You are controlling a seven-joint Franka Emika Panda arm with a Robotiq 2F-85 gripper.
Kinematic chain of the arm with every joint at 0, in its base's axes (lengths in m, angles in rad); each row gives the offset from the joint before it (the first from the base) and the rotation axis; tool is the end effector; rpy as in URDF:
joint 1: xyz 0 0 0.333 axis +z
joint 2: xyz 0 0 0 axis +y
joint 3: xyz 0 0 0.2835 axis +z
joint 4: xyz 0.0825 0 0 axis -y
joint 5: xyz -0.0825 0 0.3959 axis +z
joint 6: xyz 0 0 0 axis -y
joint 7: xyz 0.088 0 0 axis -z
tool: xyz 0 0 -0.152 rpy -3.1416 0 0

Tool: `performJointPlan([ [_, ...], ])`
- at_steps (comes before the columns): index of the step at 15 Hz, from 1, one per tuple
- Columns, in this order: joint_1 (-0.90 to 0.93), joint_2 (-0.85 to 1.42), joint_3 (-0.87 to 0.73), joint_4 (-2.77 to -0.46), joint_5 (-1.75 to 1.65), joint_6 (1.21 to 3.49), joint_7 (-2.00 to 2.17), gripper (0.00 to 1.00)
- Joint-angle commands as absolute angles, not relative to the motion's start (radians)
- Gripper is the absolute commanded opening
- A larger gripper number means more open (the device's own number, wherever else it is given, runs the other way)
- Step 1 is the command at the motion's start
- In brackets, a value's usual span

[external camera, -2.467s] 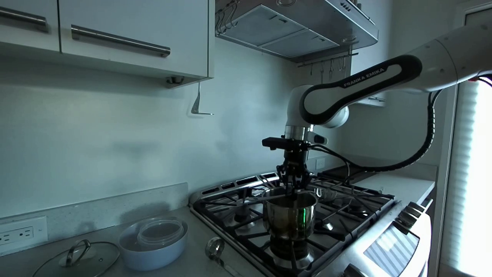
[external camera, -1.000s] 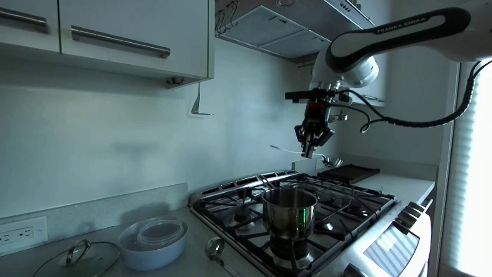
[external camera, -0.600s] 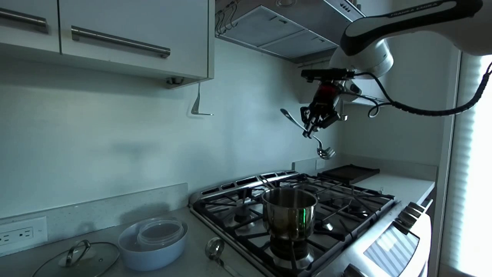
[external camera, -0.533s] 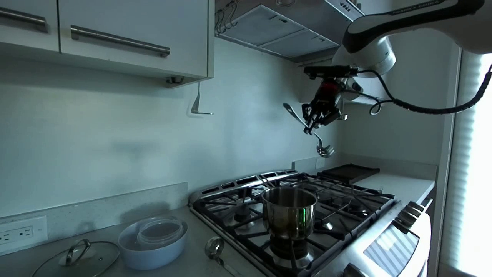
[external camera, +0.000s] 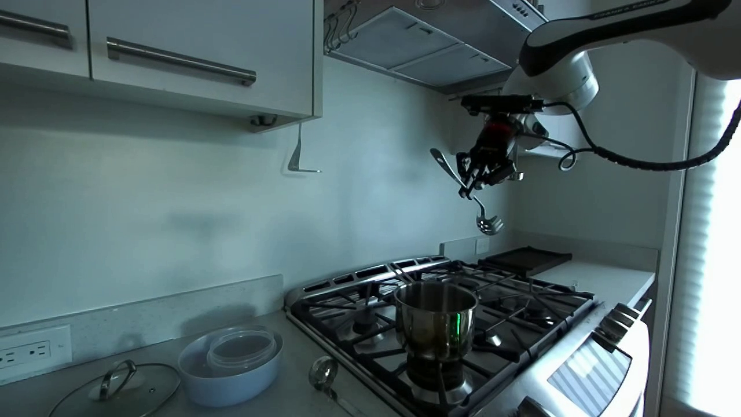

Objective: Remove the silver ladle from the pot and hang it above the stove

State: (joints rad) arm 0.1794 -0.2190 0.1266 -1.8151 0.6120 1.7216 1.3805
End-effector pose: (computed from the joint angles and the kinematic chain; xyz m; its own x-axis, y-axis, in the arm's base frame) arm 0.4748 0.2381 0.5820 0.4136 -0.7453 -0.5230 -0.9096 -0.3636 -0.2011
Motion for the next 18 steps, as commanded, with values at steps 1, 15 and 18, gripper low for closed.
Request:
performJointPlan([
  [1, 0.161, -0.211, 0.132, -1.799, 0.685, 1.730, 1.373, 0.03],
  [15, 0.166, -0.076, 0.156, -1.642, 1.192, 1.871, 1.465, 0.03],
  [18, 0.171, -0.056, 0.167, -1.624, 1.253, 1.917, 1.476, 0.03],
])
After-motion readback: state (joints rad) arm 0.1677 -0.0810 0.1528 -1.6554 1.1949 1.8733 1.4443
